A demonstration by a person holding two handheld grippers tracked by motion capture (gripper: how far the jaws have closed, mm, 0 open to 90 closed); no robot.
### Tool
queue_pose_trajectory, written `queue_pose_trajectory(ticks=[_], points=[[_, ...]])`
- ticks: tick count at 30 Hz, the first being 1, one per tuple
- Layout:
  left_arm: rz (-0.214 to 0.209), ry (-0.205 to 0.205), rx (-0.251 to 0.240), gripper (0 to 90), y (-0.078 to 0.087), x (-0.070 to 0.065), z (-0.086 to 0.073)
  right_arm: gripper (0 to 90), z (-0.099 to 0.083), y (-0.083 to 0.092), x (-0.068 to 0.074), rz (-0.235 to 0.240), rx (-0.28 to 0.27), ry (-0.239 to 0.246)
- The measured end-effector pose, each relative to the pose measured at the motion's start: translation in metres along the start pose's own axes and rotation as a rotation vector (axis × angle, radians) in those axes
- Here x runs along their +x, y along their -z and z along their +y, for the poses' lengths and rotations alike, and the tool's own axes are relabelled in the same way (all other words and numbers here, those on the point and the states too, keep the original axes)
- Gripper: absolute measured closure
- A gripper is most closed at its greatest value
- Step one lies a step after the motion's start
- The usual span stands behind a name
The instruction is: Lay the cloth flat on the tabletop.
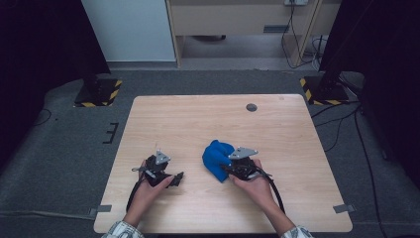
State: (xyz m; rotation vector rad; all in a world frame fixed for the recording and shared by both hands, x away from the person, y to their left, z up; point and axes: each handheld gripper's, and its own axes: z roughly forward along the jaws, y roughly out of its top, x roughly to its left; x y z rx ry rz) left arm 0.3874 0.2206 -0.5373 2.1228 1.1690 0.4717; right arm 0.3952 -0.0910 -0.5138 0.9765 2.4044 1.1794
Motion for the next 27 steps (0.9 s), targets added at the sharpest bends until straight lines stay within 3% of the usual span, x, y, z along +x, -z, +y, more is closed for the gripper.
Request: queue_pose_trajectory(ticks=[5,8,15,22,27], points=[[0.000,0.000,0.000,0.0,0.000,0.000,0.000,54.3,-0.008,-0.009,0.001,-0.017,0.045,-0.015],[0.001,0.001,0.000,0.0,0.000,0.000,0.000,37.7,-0.008,-0.010,0.002,-0.047,0.058,-0.020],[0.000,-0.008,-0.001,0.0,0.000,0.000,0.000,14.0,0.000,-0.002,0.005,-0.071,0.021,-0.040],[0.000,-0.027,-0.004,4.2,0.005,0.000,0.003,9.8,0.011,0.021,0.004,-0.038,-0.044,-0.031],[-0.003,-0.021,-0.045,8.2,0.012,-0.007,0.007,22.5,0.011,0.043,-0.007,-0.035,-0.071,-0.039]])
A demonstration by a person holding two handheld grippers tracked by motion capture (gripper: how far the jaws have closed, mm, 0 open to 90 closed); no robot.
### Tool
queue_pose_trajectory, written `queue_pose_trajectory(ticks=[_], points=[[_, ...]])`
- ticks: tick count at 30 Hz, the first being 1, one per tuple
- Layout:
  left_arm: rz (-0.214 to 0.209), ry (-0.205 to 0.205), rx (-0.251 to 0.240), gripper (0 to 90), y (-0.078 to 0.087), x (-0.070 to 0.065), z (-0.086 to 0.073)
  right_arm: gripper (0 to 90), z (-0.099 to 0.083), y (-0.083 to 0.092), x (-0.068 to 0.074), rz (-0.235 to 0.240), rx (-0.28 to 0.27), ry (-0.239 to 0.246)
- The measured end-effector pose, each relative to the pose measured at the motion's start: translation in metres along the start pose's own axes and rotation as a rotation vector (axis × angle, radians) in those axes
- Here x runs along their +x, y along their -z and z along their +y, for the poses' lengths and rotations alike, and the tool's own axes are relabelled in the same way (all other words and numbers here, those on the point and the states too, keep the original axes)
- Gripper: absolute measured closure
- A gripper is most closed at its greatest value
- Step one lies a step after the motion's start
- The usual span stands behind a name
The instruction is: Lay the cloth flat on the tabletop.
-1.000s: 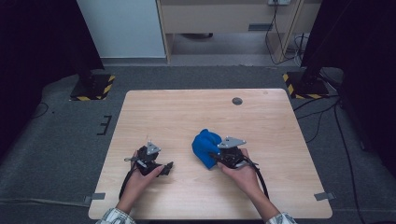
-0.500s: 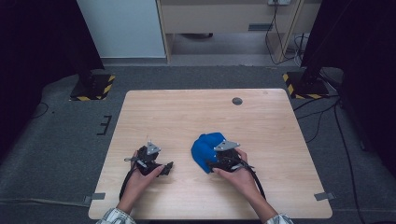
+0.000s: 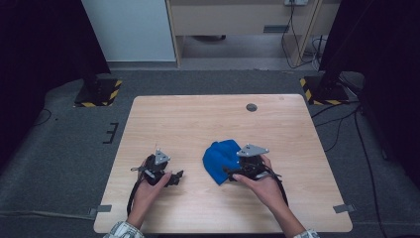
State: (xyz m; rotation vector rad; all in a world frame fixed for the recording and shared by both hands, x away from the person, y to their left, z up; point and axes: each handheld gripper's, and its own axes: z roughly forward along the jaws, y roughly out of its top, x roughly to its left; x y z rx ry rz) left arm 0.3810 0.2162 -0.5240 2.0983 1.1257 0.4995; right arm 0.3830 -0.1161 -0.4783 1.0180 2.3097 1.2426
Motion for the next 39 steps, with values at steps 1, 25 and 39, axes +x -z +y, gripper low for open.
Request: queue_pose_trajectory(ticks=[1,25,39], points=[[-0.008,0.002,-0.004,9.2,0.001,-0.002,0.001,27.1,-0.001,0.003,-0.002,-0.001,-0.001,-0.004],[-0.027,-0.006,-0.028,17.9,0.004,-0.014,0.007,51.1,-0.036,-0.010,-0.068,-0.133,0.118,-0.116],[-0.024,-0.004,-0.009,17.5,0.002,-0.012,0.006,71.8,-0.043,-0.021,-0.066,-0.107,0.169,-0.111]])
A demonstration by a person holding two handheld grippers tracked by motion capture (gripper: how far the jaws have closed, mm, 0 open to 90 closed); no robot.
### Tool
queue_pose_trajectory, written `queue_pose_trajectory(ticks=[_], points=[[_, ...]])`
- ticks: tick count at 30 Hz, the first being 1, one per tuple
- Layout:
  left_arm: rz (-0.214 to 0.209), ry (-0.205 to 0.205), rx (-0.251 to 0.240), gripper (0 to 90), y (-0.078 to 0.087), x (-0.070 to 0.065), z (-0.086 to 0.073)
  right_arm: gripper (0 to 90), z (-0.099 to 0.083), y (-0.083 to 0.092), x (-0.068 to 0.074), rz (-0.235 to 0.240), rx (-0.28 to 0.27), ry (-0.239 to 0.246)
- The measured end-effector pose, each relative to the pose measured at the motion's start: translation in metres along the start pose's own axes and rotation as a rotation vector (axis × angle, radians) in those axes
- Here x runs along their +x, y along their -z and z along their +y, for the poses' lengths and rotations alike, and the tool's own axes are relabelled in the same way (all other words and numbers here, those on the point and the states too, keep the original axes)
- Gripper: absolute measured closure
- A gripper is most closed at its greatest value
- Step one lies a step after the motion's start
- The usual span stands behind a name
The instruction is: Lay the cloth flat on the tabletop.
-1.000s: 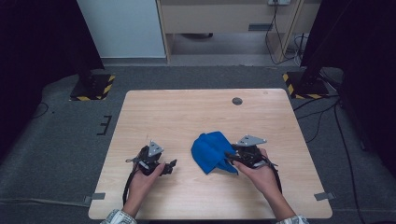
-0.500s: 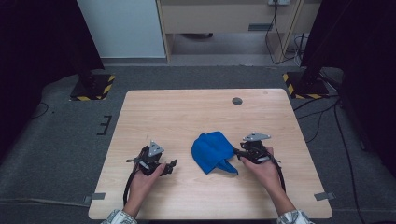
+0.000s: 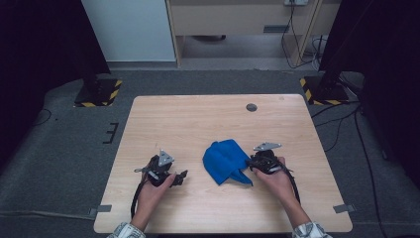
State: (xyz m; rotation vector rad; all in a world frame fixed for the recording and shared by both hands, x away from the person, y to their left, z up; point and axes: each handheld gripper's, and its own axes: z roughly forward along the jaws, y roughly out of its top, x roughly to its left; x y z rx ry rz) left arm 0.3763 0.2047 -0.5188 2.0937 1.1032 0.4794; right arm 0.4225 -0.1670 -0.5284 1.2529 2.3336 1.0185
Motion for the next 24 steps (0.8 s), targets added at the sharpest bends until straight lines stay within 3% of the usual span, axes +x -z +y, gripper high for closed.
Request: queue_pose_trajectory(ticks=[5,9,19,24], points=[[0.001,0.000,-0.002,17.5,0.000,0.000,0.000,84.6,0.000,0.000,0.001,0.022,-0.003,0.011],[0.002,-0.002,-0.002,17.5,0.001,0.000,0.001,87.6,0.001,0.001,0.003,0.027,-0.009,0.026],[-0.001,-0.002,-0.008,17.4,0.002,0.000,0.001,88.8,0.013,0.020,0.021,0.083,-0.084,0.040],[-0.006,-0.006,-0.005,17.2,0.001,-0.001,0.002,88.9,0.022,0.029,0.034,0.121,-0.133,0.074]])
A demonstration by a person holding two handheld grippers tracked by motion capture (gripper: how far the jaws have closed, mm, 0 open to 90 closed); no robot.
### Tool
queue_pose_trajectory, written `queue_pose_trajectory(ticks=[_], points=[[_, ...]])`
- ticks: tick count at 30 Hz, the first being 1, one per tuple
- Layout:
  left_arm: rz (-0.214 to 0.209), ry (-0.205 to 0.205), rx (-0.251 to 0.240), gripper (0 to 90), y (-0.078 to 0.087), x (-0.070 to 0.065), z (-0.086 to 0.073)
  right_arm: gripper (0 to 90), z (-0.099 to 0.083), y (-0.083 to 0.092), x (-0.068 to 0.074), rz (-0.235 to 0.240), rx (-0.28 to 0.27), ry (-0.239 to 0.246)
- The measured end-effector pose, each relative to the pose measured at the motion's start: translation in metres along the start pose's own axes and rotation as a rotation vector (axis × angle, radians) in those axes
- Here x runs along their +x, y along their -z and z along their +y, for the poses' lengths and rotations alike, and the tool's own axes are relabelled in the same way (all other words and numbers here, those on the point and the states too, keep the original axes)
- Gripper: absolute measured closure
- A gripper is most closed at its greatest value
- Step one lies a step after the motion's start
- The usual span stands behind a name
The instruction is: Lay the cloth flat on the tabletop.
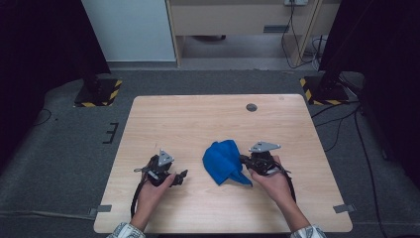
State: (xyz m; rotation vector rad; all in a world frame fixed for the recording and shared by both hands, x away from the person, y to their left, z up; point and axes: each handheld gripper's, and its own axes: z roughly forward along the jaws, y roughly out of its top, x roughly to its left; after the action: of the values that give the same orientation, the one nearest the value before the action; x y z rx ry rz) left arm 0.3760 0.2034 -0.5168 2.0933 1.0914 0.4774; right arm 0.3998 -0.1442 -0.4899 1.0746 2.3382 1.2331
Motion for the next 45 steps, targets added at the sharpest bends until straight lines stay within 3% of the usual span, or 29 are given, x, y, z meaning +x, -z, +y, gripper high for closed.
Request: queue_pose_trajectory(ticks=[10,17,23,26,34,36,41,45], points=[[-0.009,-0.006,-0.008,17.2,0.001,-0.002,0.001,89.1,0.015,0.001,0.032,0.071,-0.027,0.072],[-0.015,-0.013,-0.020,17.3,0.002,-0.003,0.002,89.1,0.020,-0.001,0.052,0.123,-0.035,0.095],[-0.013,-0.008,-0.031,17.3,0.003,-0.003,0.003,89.0,0.033,0.006,0.075,0.185,-0.086,0.115],[-0.015,-0.009,-0.033,17.4,0.003,-0.003,0.003,88.9,0.034,0.004,0.082,0.181,-0.082,0.149],[-0.039,-0.024,-0.035,18.6,0.002,-0.008,0.004,88.9,0.008,-0.029,0.072,0.120,0.040,0.143],[-0.067,-0.032,-0.032,19.3,0.000,-0.012,0.005,88.6,-0.004,-0.042,0.065,0.101,0.087,0.131],[-0.078,-0.051,-0.036,19.3,0.000,-0.019,0.007,86.1,-0.008,-0.047,0.064,0.097,0.085,0.127],[-0.091,-0.057,-0.048,19.3,0.000,-0.025,0.009,76.9,-0.006,-0.042,0.064,0.097,0.057,0.116]])
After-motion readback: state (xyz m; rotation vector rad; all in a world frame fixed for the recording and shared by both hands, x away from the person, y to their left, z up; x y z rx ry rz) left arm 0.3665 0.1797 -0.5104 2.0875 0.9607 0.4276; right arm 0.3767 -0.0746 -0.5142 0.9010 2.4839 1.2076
